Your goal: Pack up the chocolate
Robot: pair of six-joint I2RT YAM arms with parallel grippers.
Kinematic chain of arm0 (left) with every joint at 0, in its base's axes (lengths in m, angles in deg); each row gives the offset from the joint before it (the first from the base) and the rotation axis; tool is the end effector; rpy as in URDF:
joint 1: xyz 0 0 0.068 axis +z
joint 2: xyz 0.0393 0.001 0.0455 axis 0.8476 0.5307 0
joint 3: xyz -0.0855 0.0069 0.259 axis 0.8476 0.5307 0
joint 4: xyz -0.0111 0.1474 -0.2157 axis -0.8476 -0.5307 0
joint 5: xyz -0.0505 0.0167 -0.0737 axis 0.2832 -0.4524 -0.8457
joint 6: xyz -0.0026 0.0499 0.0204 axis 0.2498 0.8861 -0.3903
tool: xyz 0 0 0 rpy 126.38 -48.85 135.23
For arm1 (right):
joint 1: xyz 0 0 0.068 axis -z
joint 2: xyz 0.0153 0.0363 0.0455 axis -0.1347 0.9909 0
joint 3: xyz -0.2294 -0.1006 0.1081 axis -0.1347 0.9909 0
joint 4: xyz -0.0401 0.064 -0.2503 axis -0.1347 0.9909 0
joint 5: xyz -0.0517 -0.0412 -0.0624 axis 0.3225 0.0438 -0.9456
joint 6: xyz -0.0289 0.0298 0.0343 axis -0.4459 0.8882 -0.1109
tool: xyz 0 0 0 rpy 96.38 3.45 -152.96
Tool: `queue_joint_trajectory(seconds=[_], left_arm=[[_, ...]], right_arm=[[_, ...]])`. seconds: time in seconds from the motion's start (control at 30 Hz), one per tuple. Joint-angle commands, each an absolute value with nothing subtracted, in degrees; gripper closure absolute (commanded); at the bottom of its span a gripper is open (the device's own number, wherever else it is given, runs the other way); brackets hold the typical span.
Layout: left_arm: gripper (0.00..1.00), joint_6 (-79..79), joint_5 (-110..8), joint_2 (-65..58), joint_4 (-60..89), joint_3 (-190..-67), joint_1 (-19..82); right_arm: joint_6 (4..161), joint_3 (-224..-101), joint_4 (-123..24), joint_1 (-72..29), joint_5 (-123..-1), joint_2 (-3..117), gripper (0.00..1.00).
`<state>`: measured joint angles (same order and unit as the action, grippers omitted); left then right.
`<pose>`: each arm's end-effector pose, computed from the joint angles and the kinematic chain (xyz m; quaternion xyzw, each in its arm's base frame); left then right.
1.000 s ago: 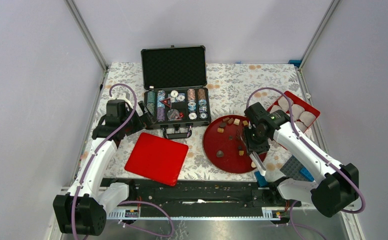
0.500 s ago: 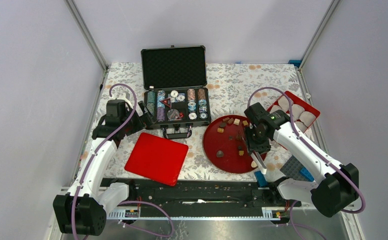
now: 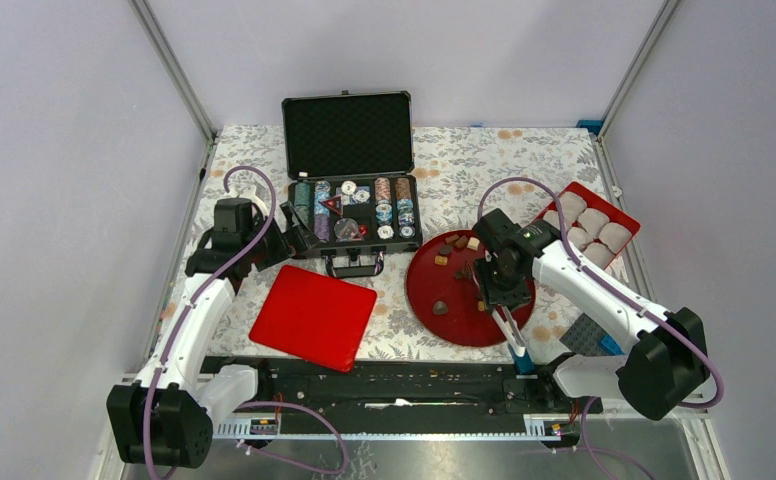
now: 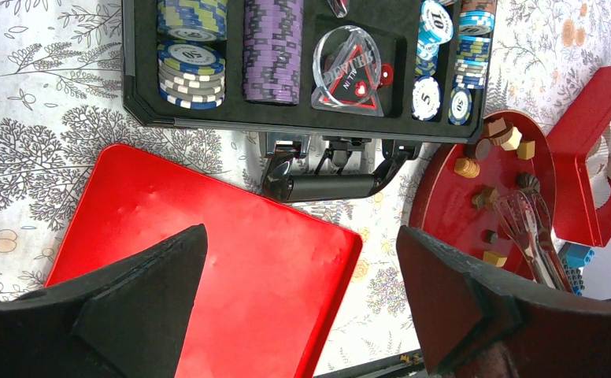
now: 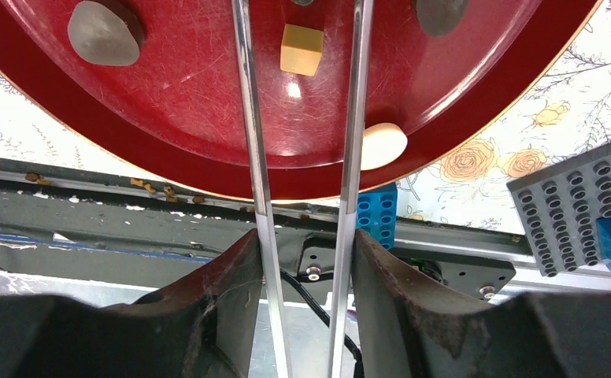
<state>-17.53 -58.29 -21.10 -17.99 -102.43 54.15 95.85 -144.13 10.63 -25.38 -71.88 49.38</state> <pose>0.2101 -0.0235 0.2740 -0.1480 0.8956 -0.2311 0.3501 0.1867 0.1206 0.2498 -0.1090 0.9873 0.0374 0.1090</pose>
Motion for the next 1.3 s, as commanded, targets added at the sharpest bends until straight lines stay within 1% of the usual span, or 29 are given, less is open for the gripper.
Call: queue_joint_trajectory(seconds=[0.0,0.2,0.7,0.8,0.9,1.07,1.2,1.27], left_arm=[[0.01,-16.6,-59.6,-21.6,-15.0,-102.5,54.0],[0.01,-16.8,-59.5,-21.1,-14.8,-102.6,54.0],[0.01,-16.5,-59.4,-22.0,-15.0,-102.3,54.0],[0.01,-16.2,-58.9,-22.6,-15.3,-102.3,54.0],[0.01,-16.0,-58.4,-22.8,-15.5,-102.3,54.0],[0.01,-16.4,-58.7,-22.3,-15.4,-102.3,54.0],[0.01,-16.4,-59.1,-21.6,-15.1,-102.8,54.0],[0.01,-16.3,-59.3,-21.4,-15.1,-103.1,54.0]], right_arm=[[95.4,-146.4,10.8,-26.1,-70.3,48.7,0.50],[94.9,-146.8,10.4,-26.1,-66.8,48.4,0.50],[91.8,-149.0,9.2,-26.2,-69.7,54.8,0.49],[91.7,-149.7,9.9,-26.2,-69.8,54.6,0.54],[91.9,-149.9,10.5,-26.2,-69.8,53.7,0.66],[92.9,-150.1,11.4,-26.1,-71.4,52.1,0.79],[94.1,-150.3,11.0,-26.2,-73.6,50.3,0.85],[95.1,-150.8,10.5,-26.2,-75.2,49.2,0.85]])
